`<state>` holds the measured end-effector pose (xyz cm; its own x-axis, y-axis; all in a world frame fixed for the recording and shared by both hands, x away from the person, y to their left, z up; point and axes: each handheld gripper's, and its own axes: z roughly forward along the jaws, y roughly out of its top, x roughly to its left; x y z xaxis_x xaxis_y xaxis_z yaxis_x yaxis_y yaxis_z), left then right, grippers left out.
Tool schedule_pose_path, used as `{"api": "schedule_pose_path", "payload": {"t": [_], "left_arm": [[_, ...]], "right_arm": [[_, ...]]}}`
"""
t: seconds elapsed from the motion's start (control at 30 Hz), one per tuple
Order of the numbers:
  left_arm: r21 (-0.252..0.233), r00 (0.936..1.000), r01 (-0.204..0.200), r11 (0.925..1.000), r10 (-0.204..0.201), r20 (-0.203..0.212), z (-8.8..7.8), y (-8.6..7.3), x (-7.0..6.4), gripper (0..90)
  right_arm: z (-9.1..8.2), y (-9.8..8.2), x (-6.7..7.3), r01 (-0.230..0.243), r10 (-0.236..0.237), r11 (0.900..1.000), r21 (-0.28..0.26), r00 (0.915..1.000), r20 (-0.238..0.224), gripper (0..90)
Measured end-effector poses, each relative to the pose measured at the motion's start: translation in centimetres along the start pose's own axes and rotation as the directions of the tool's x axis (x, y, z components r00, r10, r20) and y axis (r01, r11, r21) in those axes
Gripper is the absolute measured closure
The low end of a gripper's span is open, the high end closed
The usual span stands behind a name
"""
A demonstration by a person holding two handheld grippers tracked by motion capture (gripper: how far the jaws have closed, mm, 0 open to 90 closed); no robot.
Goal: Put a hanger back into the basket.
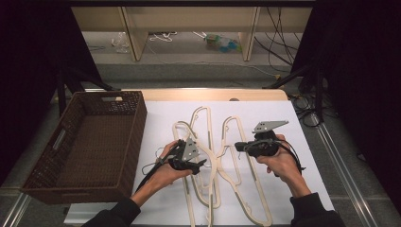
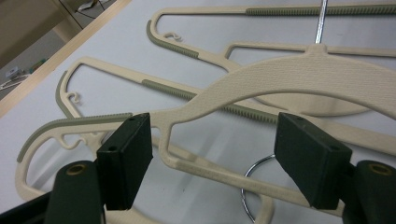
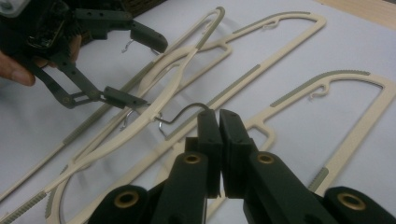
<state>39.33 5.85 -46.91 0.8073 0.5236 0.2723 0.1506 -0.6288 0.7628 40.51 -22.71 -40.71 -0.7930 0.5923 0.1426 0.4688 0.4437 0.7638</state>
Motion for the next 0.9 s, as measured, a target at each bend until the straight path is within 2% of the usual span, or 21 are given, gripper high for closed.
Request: {"api": "schedule_pose_path", "payload": {"t": [0.03, 0.1, 0.13, 0.2, 0.23, 0.3, 0.33, 0.4, 0.43, 0.47, 0.53, 0.57, 0.6, 0.63, 0.67, 0.7, 0.73, 0.77, 0.83, 0.87, 0.9], "left_arm": [[0.000, 1.0000, 0.000, 1.0000, 0.000, 0.000, 0.0, 0.0, 0.0, 27.9], [-0.009, 0.9991, -0.038, 0.9992, 0.038, 0.018, 0.4, 0.5, 0.0, 28.4], [-0.009, 0.9991, -0.038, 0.9992, 0.038, 0.018, 0.4, 0.5, 0.0, 29.1], [-0.001, 0.9943, -0.105, 0.9944, 0.105, 0.016, 0.7, 1.0, 0.2, 29.0], [-0.001, 0.9943, -0.105, 0.9944, 0.105, 0.016, 0.7, 1.0, 0.2, 29.1], [-0.002, 0.9919, -0.120, 0.9928, 0.120, 0.043, 1.1, 1.3, 0.2, 31.7], [-0.003, 0.9875, -0.146, 0.9892, 0.146, 0.059, 1.2, 1.4, 0.2, 32.8], [-0.002, 0.9859, -0.153, 0.9882, 0.153, 0.068, 1.3, 1.5, 0.2, 32.6], [-0.006, 0.9798, -0.184, 0.9830, 0.183, 0.079, 1.6, 1.6, 0.3, 33.3], [-0.006, 0.9798, -0.184, 0.9830, 0.183, 0.079, 1.6, 1.6, 0.3, 34.0], [-0.005, 0.9736, -0.205, 0.9788, 0.204, 0.102, 1.7, 1.8, 0.3, 34.6], [-0.013, 0.9633, -0.241, 0.9704, 0.241, 0.118, 1.8, 2.0, 0.4, 36.8], [-0.013, 0.9633, -0.241, 0.9704, 0.241, 0.118, 1.8, 2.0, 0.4, 37.3], [-0.011, 0.9564, -0.265, 0.9643, 0.264, 0.125, 1.8, 2.2, 0.4, 37.4], [-0.017, 0.9488, -0.277, 0.9606, 0.277, 0.153, 1.8, 2.3, 0.6, 40.2], [-0.019, 0.9441, -0.288, 0.9574, 0.287, 0.162, 1.7, 2.4, 0.6, 42.7], [-0.019, 0.9441, -0.288, 0.9574, 0.287, 0.162, 1.7, 2.4, 0.6, 43.0], [-0.028, 0.9317, -0.319, 0.9475, 0.318, 0.175, 1.6, 2.6, 0.9, 44.5], [-0.041, 0.9242, -0.331, 0.9429, 0.332, 0.188, 1.5, 2.7, 0.9, 45.5], [-0.041, 0.9242, -0.331, 0.9429, 0.332, 0.188, 1.5, 2.7, 0.9, 45.8], [-0.055, 0.9149, -0.350, 0.9350, 0.354, 0.193, 1.4, 2.8, 0.9, 46.7]], "right_arm": [[0.0, 0.0, 0.0, 0.000, 0.000, 1.000, 0.000, 1.0000, 0.000, 88.4], [-0.1, 0.1, 0.1, 0.011, -0.011, 1.000, -0.005, 0.9999, -0.002, 88.4], [-0.1, 0.1, 0.1, 0.011, -0.011, 1.000, -0.005, 0.9999, -0.002, 88.4], [-0.2, 0.2, 0.3, 0.009, -0.009, 1.000, -0.009, 0.9999, -0.003, 88.4], [-0.2, 0.2, 0.3, 0.009, -0.009, 1.000, -0.009, 0.9999, -0.003, 88.4], [-0.3, 0.3, 0.3, 0.017, -0.017, 1.000, -0.004, 0.9999, -0.001, 88.4], [-0.3, 0.3, 0.3, 0.018, -0.018, 1.000, -0.007, 0.9998, -0.004, 88.4], [-0.3, 0.3, 0.3, 0.012, -0.012, 1.000, -0.007, 0.9998, -0.014, 88.4], [-0.3, 0.4, 0.4, 0.019, -0.019, 1.000, -0.010, 0.9997, -0.017, 88.5], [-0.3, 0.4, 0.4, 0.023, -0.023, 1.000, -0.009, 0.9996, -0.015, 88.5], [-0.4, 0.5, 0.5, 0.019, -0.020, 1.000, -0.011, 0.9997, -0.017, 88.5], [-0.5, 0.6, 0.5, 0.033, -0.034, 0.999, -0.016, 0.9993, -0.019, 88.5], [-0.5, 0.6, 0.5, 0.033, -0.034, 0.999, -0.016, 0.9993, -0.019, 88.5], [-0.5, 0.8, 0.6, 0.036, -0.037, 0.999, -0.016, 0.9990, -0.026, 88.5], [-0.6, 0.9, 0.7, 0.038, -0.038, 0.999, -0.018, 0.9989, -0.027, 88.5], [-0.6, 1.0, 0.7, 0.041, -0.041, 0.999, -0.019, 0.9988, -0.027, 88.5], [-0.6, 1.0, 0.7, 0.041, -0.041, 0.999, -0.019, 0.9988, -0.027, 88.5], [-0.7, 1.1, 0.8, 0.049, -0.050, 0.998, -0.027, 0.9980, -0.037, 88.5], [-0.9, 1.4, 0.9, 0.061, -0.062, 0.998, -0.032, 0.9973, -0.039, 88.6], [-0.9, 1.4, 0.9, 0.061, -0.062, 0.998, -0.032, 0.9973, -0.039, 88.6], [-1.2, 1.7, 1.1, 0.076, -0.078, 0.997, -0.032, 0.9961, -0.043, 88.6]]}}
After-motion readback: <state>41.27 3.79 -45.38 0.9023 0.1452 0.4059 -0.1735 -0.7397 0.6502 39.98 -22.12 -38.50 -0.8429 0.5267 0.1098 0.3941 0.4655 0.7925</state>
